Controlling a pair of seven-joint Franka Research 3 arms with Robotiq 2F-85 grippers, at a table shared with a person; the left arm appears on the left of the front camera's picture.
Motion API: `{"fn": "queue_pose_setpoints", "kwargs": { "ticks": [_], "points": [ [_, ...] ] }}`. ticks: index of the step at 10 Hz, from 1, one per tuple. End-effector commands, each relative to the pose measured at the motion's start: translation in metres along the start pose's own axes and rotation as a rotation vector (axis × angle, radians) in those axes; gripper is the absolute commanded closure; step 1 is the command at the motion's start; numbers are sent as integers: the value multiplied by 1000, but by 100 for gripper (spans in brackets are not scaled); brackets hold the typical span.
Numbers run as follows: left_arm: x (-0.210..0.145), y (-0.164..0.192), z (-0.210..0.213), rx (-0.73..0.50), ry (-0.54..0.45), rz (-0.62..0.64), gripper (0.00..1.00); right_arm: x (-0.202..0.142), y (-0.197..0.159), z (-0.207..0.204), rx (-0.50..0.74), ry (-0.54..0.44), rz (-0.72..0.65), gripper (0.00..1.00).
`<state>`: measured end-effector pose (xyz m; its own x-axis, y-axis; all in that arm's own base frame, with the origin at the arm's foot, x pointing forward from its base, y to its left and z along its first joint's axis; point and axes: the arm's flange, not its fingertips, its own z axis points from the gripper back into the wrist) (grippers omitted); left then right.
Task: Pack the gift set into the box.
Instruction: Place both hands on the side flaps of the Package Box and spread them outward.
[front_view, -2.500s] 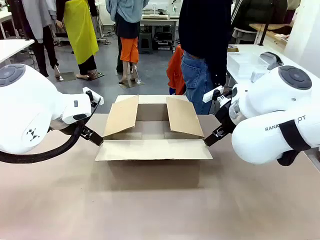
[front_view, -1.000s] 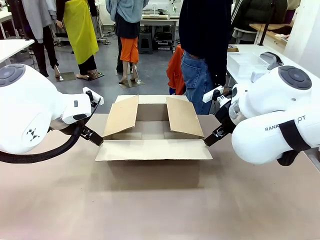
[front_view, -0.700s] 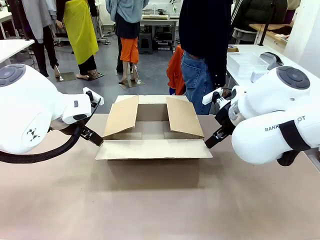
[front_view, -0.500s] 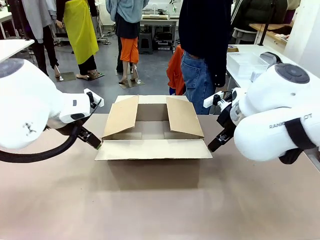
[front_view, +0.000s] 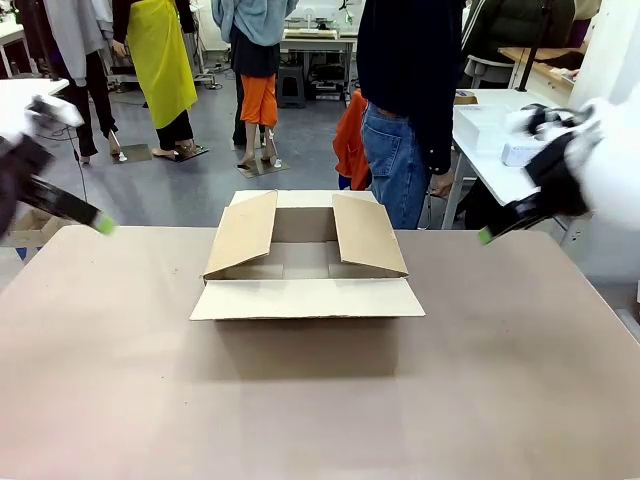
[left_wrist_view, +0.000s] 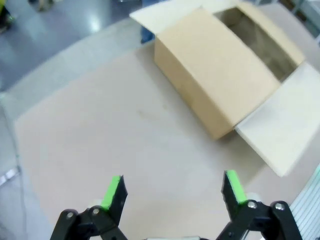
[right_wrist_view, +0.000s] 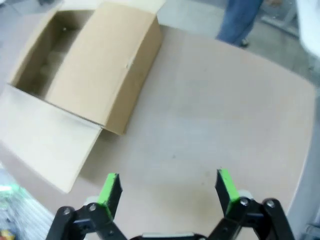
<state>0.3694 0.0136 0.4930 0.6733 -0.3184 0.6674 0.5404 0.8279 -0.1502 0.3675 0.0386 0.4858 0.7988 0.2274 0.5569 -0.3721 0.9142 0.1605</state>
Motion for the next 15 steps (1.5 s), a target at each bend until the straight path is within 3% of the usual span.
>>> {"fn": "queue_pose_setpoints", "kwargs": {
  "ticks": [1,2,3,5,6,7,9,10,12,13,14,15],
  "points": [
    [-104,37,20,-332,-323,260,0,-96,-58,38,388,-226,-367,0],
    [-129,77,25,-466,-431,422,0,-119,-93,54,580,-347,-588,0],
    [-150,101,22,-550,-523,515,0,-146,-121,64,799,-473,-716,0],
    [-173,123,4,-650,-627,725,0,-191,-156,59,951,-633,-912,0],
    [-171,123,-1,-625,-589,843,0,-198,-157,50,850,-637,-941,0],
    [-166,140,31,-485,-494,551,0,-140,-181,92,586,-328,-585,0],
    [-166,140,31,-485,-494,551,0,-140,-181,92,586,-328,-585,0],
    [-175,144,20,-547,-528,654,0,-163,-198,87,648,-371,-686,0],
    [-110,103,22,-576,-405,402,0,-97,-134,83,397,-237,-534,0],
    [-64,69,18,-563,-302,308,0,-56,-83,75,297,-174,-406,0],
    [-20,26,10,-618,-216,234,0,-24,-31,60,247,-110,-258,0],
    [13,-22,-3,-583,-77,212,0,-3,25,36,282,-19,-79,0]
  ]
}}
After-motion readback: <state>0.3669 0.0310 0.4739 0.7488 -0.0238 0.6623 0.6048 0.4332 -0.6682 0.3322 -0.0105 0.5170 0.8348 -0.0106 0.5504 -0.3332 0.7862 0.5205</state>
